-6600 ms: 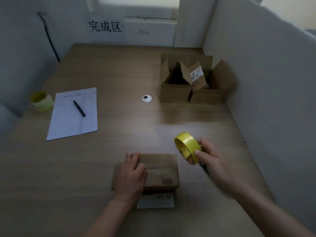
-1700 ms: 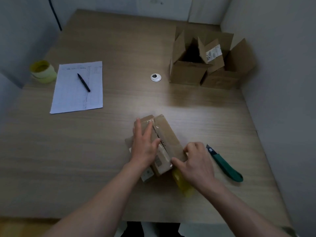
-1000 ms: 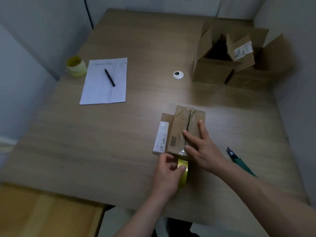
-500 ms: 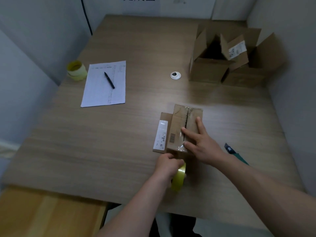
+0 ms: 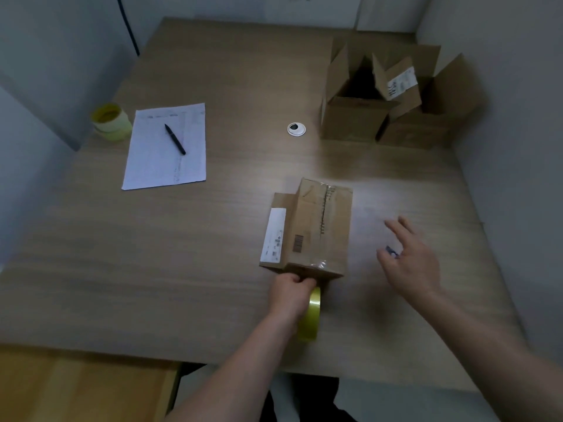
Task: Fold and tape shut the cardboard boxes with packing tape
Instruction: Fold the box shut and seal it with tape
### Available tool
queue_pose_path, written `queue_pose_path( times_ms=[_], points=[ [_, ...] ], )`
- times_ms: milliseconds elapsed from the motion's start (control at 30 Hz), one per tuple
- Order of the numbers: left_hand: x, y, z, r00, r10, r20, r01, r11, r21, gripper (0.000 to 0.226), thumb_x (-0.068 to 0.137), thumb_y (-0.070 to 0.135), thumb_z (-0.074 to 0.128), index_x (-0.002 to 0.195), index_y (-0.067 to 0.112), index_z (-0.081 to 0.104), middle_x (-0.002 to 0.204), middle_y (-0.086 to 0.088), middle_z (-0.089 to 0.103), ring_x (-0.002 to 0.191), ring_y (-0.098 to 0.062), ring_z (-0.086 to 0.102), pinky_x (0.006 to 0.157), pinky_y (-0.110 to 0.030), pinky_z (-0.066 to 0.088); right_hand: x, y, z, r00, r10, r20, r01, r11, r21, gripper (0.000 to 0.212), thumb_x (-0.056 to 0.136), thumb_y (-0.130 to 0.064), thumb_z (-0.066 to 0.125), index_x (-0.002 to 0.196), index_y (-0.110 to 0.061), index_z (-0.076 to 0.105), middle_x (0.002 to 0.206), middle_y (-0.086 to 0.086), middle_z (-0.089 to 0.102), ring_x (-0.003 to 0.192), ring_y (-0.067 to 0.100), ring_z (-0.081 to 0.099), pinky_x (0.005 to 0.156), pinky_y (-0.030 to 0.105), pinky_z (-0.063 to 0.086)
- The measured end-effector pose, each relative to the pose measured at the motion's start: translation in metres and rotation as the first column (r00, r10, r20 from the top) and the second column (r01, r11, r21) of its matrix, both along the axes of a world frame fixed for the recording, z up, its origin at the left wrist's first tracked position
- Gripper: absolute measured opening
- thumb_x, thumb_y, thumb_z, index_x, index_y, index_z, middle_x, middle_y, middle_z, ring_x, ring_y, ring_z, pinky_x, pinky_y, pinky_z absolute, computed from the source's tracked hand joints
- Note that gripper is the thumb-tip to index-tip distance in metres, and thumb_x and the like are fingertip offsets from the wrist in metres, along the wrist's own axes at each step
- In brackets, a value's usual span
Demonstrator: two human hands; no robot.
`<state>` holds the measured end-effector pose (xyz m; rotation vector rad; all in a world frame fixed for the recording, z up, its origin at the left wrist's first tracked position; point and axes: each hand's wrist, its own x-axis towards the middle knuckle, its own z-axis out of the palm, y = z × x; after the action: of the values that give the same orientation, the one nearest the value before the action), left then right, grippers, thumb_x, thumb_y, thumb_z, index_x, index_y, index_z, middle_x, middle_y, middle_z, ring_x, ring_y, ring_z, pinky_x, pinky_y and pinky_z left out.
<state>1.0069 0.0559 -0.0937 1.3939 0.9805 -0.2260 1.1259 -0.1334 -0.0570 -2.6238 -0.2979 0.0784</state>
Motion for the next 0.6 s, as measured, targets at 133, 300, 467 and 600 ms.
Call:
queue_pose_path(
  times_ms=[133,300,467,600],
  points=[
    [-0.003,-0.002,0.002,0.999,0.034,0.029,-0.033,0.999,-0.035,0.033,0.061,0.036,0.069,0.071,0.005,0.066,0.072,-0.021,0.063,0.082,-0.053,0.064,0.074,-0.060,0.052,-0.022,-0.062,-0.034,0.972,-0.060,-0.228,-0.050,0.892,-0.448,0.063,0.087,-0.028,0.066,0.144,-0.019,0.042,0.131,0.014,0.053,0.114,0.037,0.051,0.092,0.042,0.048],
    [-0.004,0.000,0.005,0.998,0.062,0.023,-0.061,0.997,-0.056,0.027,0.062,0.036,0.068,0.066,0.009,0.066,0.079,-0.024,0.069,0.084,-0.050,0.066,0.078,-0.063,0.052,-0.028,-0.061,-0.024,0.957,-0.195,-0.215,0.184,0.981,-0.068,0.038,0.087,-0.006,0.052,0.125,-0.012,0.056,0.108,0.016,0.064,0.097,0.036,0.060,0.076,0.039,0.044],
    [-0.001,0.001,0.008,1.000,0.001,0.027,0.000,1.000,-0.025,0.041,0.062,0.037,0.064,0.077,-0.001,0.067,0.084,-0.029,0.068,0.084,-0.049,0.066,0.080,-0.062,0.053,-0.069,-0.015,0.028,0.929,0.346,0.131,-0.356,0.932,0.065,0.036,0.087,-0.027,0.051,0.120,-0.021,0.065,0.098,-0.006,0.065,0.080,0.017,0.062,0.060,0.033,0.050],
    [-0.003,0.002,0.010,0.999,-0.027,0.027,0.026,0.999,0.047,0.029,0.076,0.029,0.069,0.075,0.001,0.069,0.078,-0.022,0.070,0.082,-0.043,0.067,0.078,-0.054,0.056,-0.078,0.007,0.035,0.873,0.475,0.110,-0.463,0.878,-0.118,0.030,0.084,-0.022,0.068,0.114,-0.028,0.069,0.090,-0.007,0.068,0.067,0.024,0.065,0.047,0.031,0.047]
  ],
)
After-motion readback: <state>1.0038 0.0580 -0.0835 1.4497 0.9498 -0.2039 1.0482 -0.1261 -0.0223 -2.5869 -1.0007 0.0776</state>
